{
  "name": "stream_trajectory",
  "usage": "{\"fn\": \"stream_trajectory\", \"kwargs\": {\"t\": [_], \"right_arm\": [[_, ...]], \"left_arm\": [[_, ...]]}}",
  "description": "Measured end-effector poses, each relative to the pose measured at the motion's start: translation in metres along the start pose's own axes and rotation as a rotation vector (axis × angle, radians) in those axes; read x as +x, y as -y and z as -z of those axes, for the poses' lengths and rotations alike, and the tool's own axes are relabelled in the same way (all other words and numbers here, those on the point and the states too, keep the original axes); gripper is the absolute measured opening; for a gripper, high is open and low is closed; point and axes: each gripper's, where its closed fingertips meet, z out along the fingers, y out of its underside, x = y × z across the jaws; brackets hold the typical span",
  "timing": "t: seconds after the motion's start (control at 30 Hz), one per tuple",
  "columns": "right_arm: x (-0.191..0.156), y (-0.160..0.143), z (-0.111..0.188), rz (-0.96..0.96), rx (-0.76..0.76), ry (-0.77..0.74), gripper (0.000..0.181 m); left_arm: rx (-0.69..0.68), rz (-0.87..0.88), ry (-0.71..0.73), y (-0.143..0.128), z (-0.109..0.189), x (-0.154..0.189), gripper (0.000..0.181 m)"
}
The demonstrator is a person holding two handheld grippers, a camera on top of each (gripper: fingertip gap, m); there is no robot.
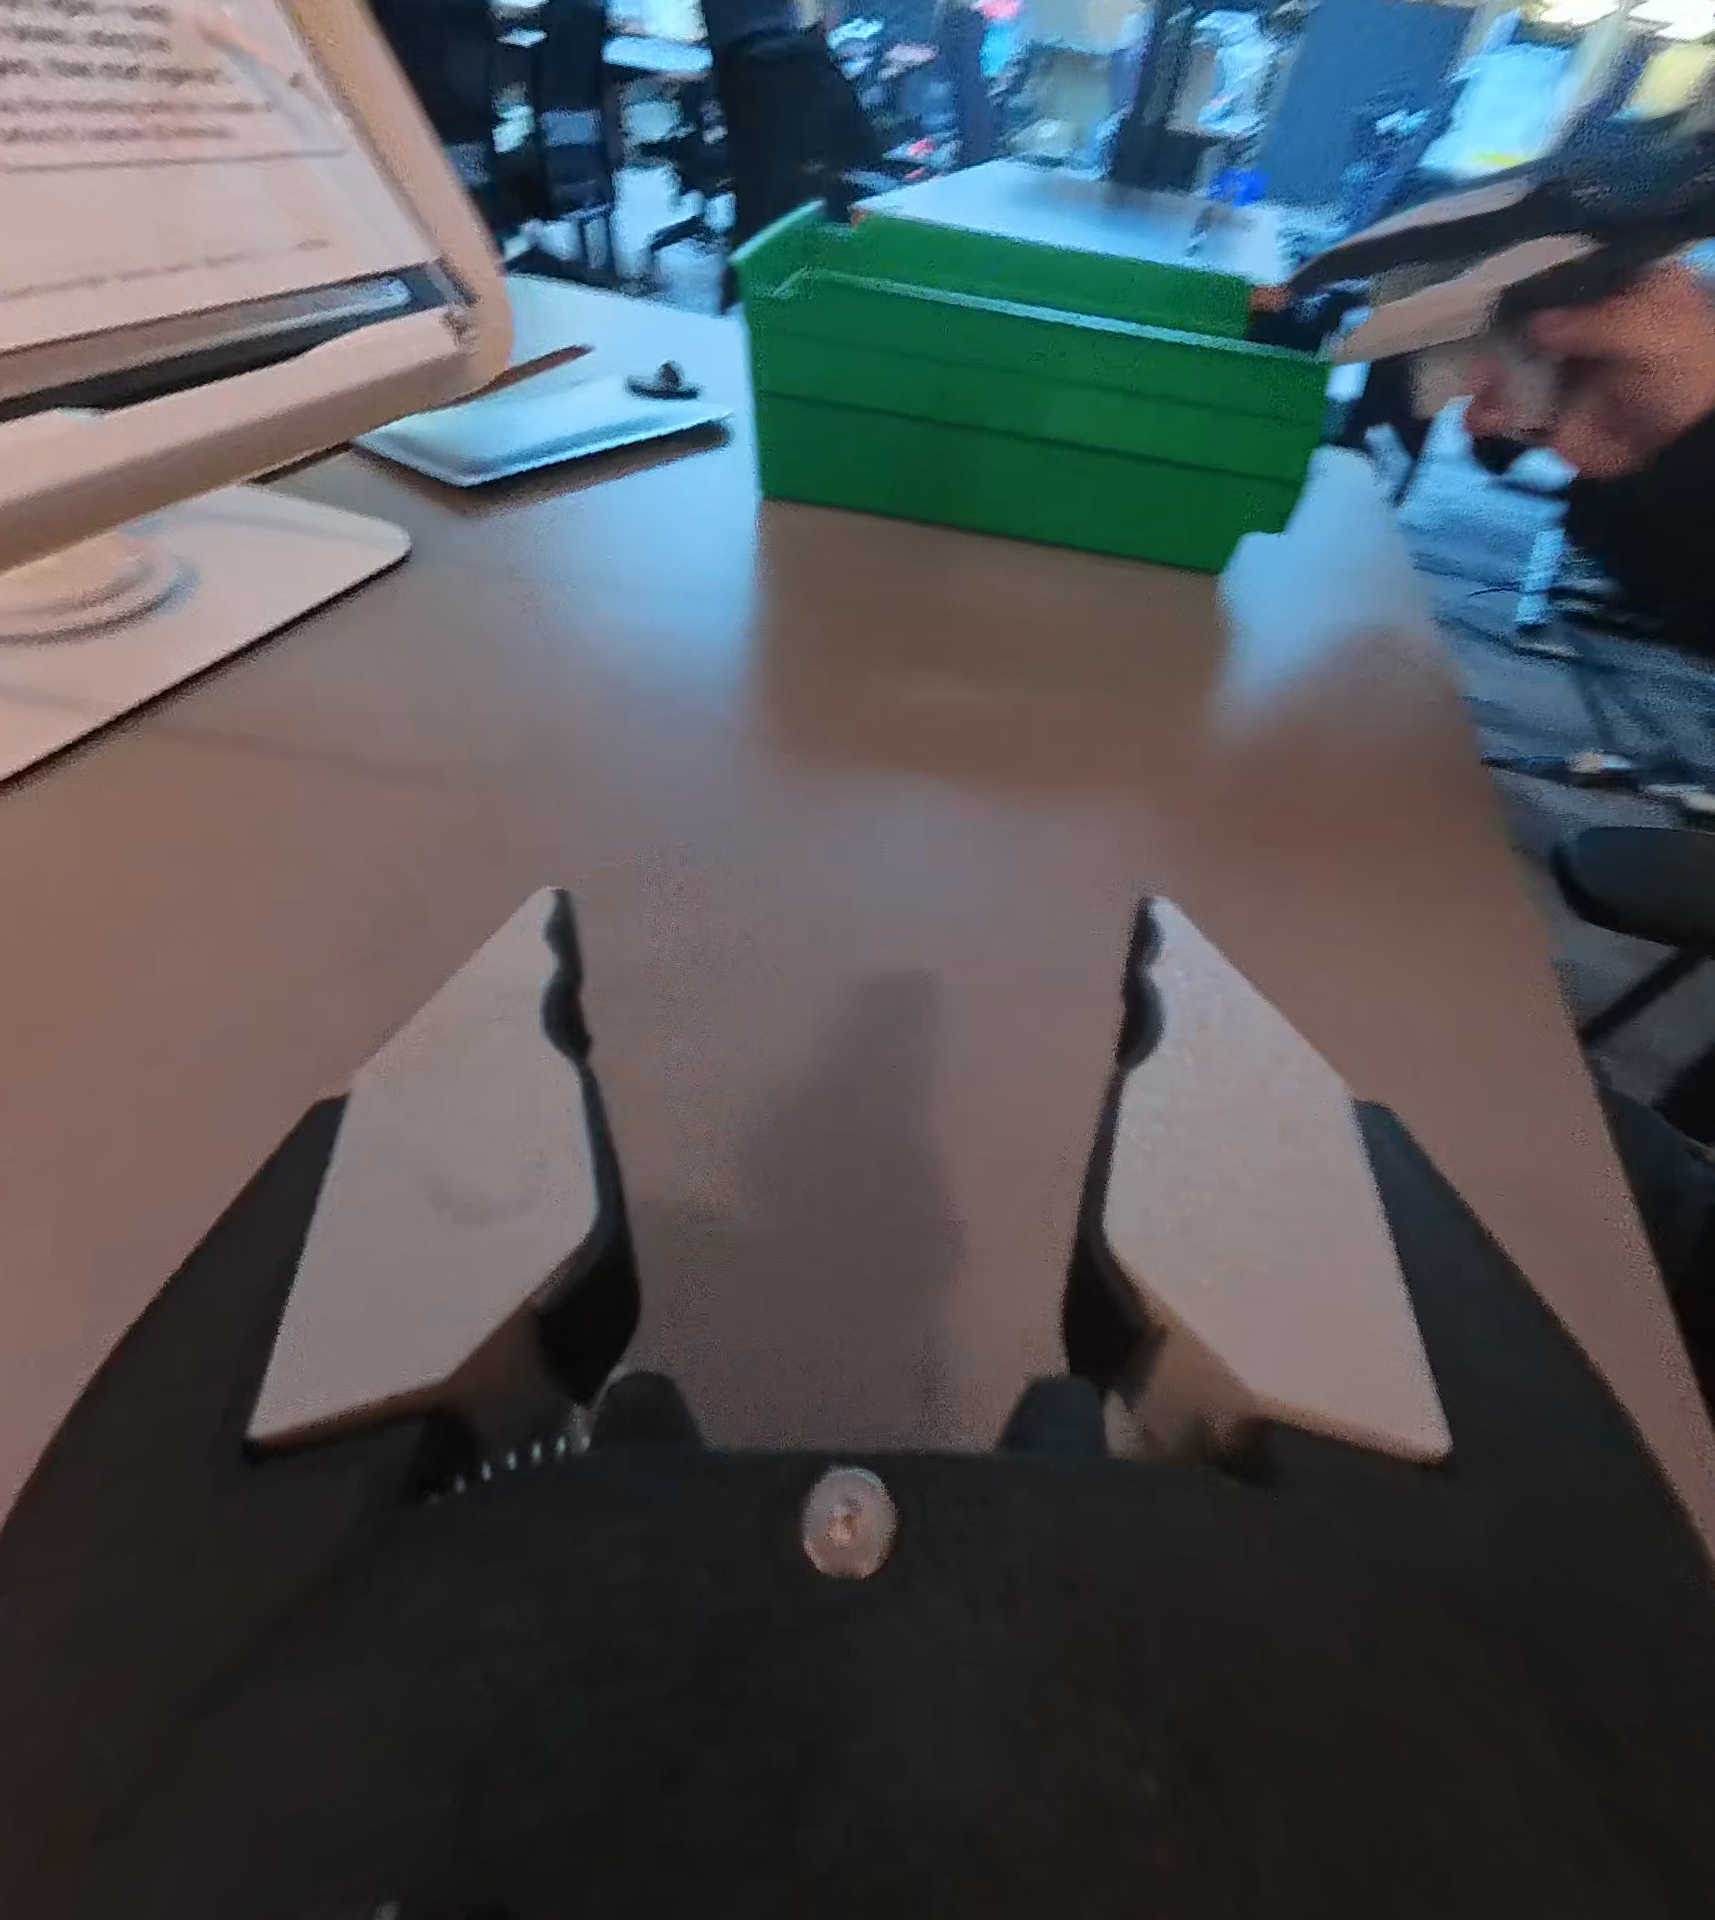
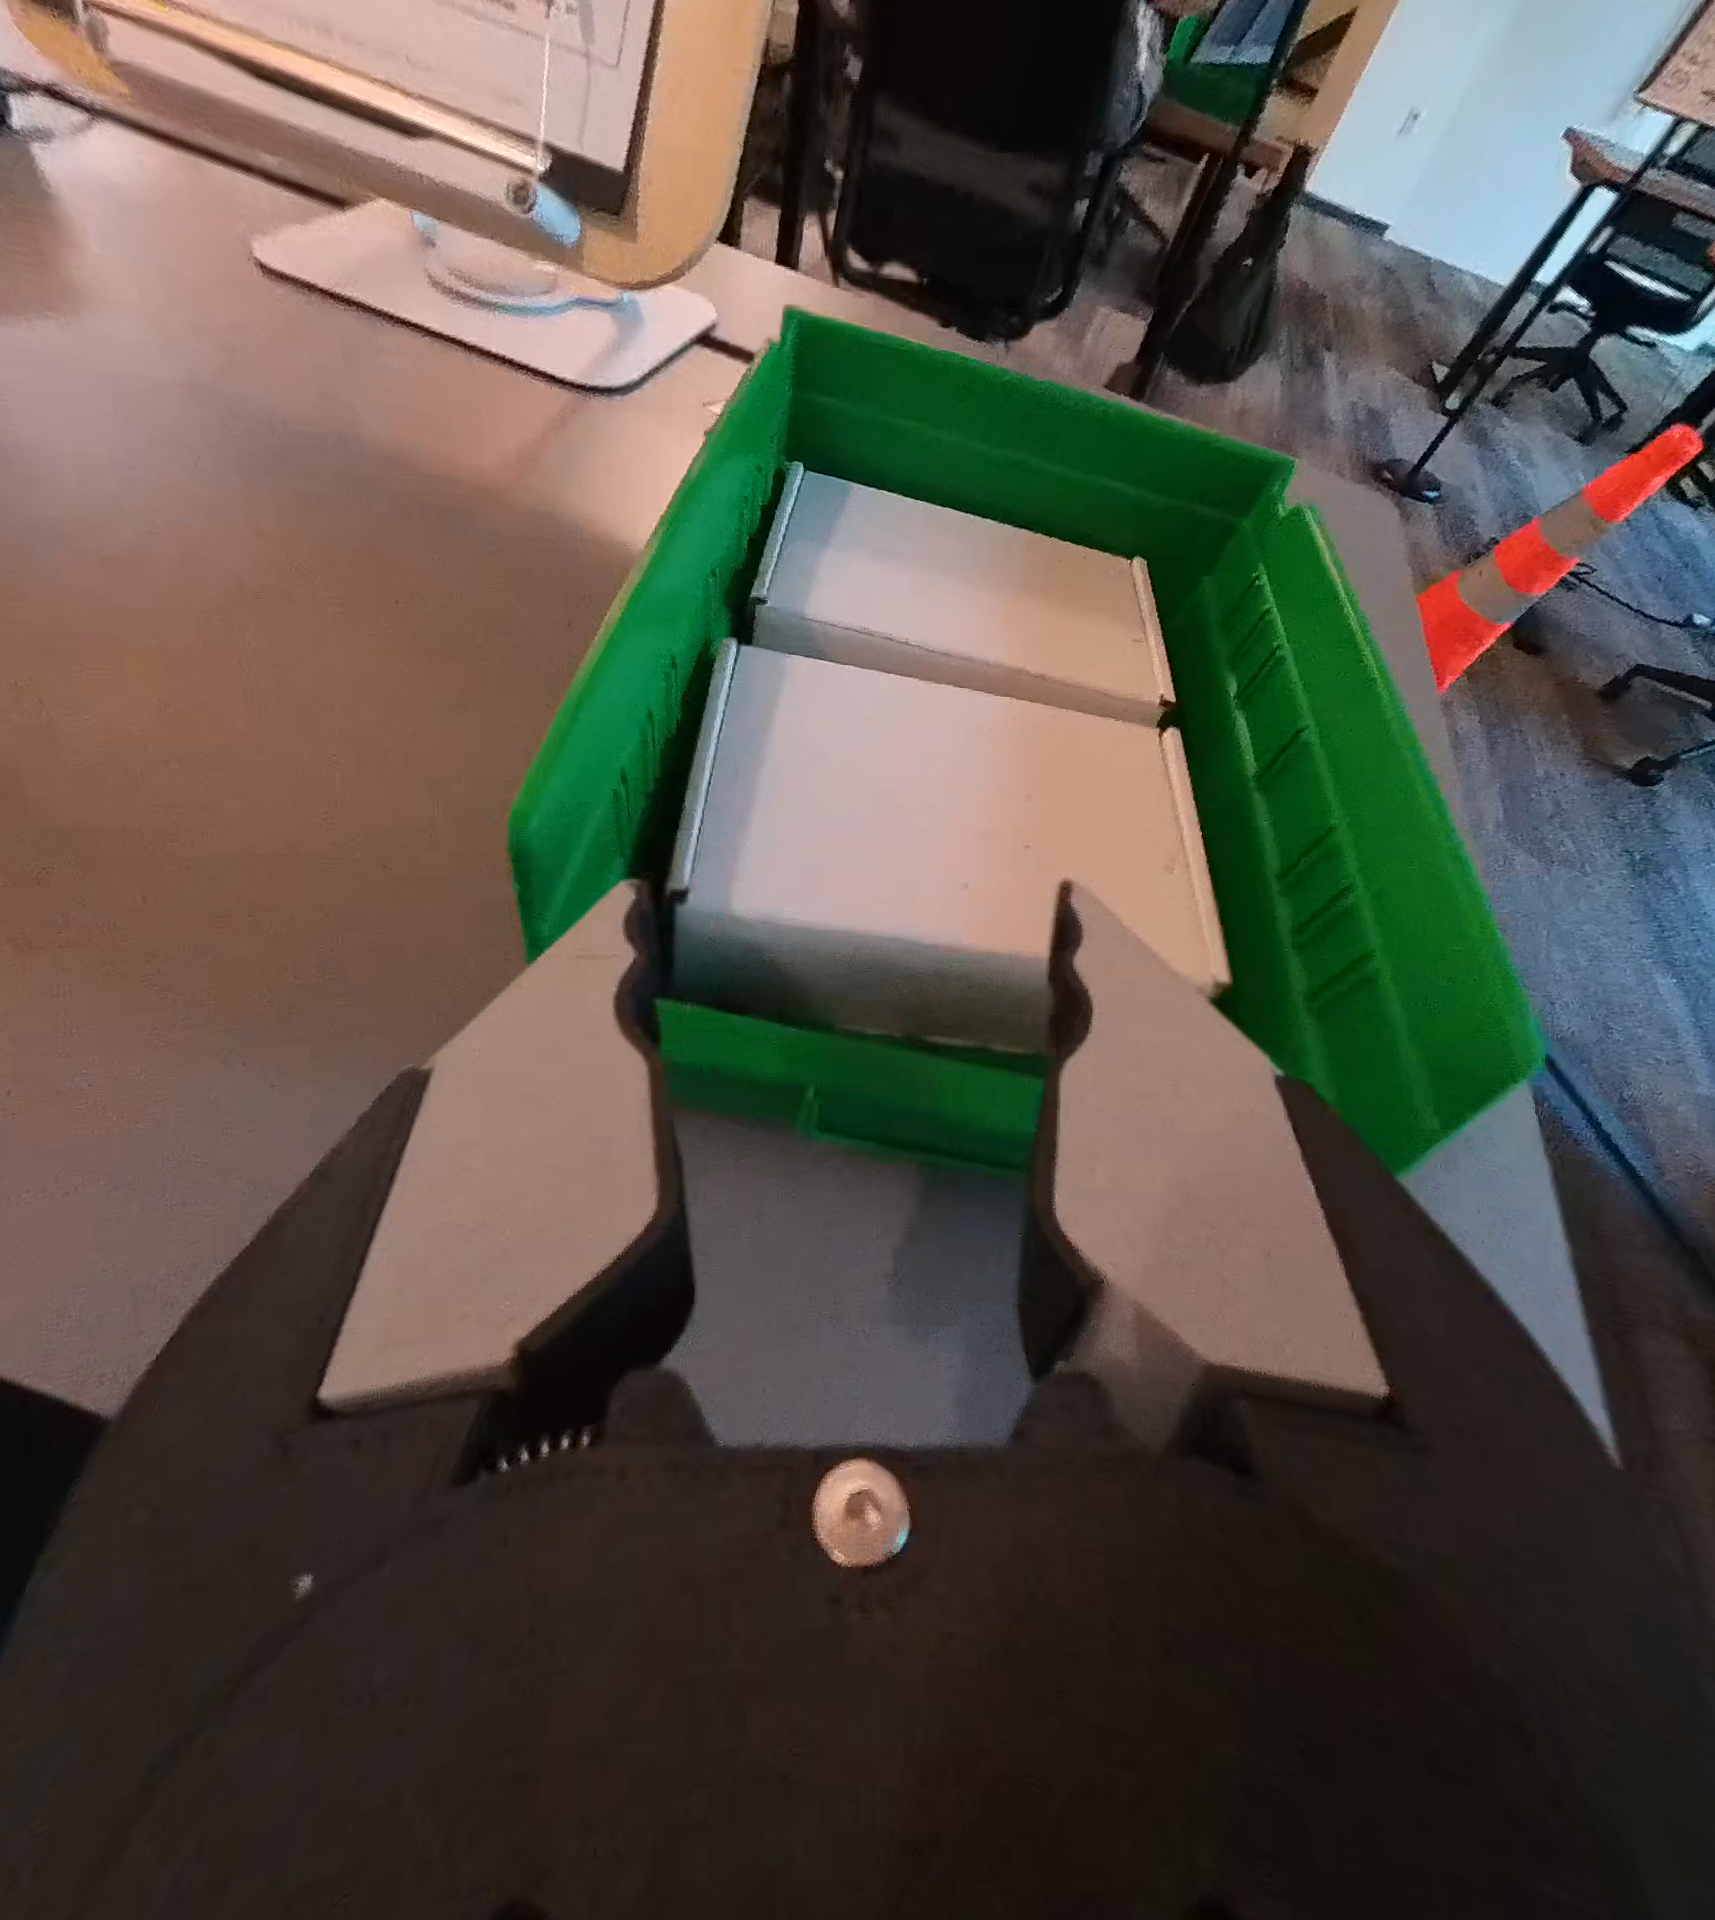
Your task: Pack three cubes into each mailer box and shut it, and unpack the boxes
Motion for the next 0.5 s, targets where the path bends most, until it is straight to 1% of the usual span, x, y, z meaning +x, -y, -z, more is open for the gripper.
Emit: {"fn": "stream_trajectory", "kwargs": {"t": [0.03,0.1,0.17,0.2,0.27,0.33,0.37,0.4,0.43,0.5], "right_arm": [[-0.001,-0.004,0.002,-0.018,0.011,-0.012,0.079],[-0.005,-0.012,0.006,-0.045,0.018,-0.028,0.086],[-0.010,-0.014,0.012,-0.068,0.042,-0.030,0.091],[-0.013,-0.013,0.015,-0.074,0.059,-0.024,0.093],[-0.025,-0.009,0.018,-0.074,0.085,0.019,0.093],[-0.042,-0.005,0.018,-0.045,0.104,0.078,0.098],[-0.049,-0.004,0.017,-0.012,0.105,0.089,0.099],[-0.053,-0.003,0.015,0.024,0.097,0.071,0.097],[-0.053,-0.003,0.012,0.058,0.086,0.039,0.094],[-0.057,0.001,0.004,0.104,0.074,0.004,0.094]], "left_arm": [[-0.015,-0.001,0.064,-0.003,0.000,-0.001,0.108],[-0.037,-0.030,0.188,-0.003,0.007,0.003,0.109],[-0.032,-0.052,0.264,0.006,0.024,0.017,0.101],[-0.035,-0.044,0.319,0.010,0.038,0.022,0.097],[-0.056,-0.028,0.482,0.017,0.073,0.024,0.100],[-0.050,-0.049,0.655,0.028,0.116,0.024,0.101],[-0.032,-0.067,0.738,0.033,0.138,0.024,0.098],[-0.027,-0.086,0.822,0.035,0.161,0.021,0.092],[-0.049,-0.098,0.901,0.031,0.183,0.016,0.088],[-0.133,-0.067,0.996,0.009,0.215,0.006,0.084]]}}
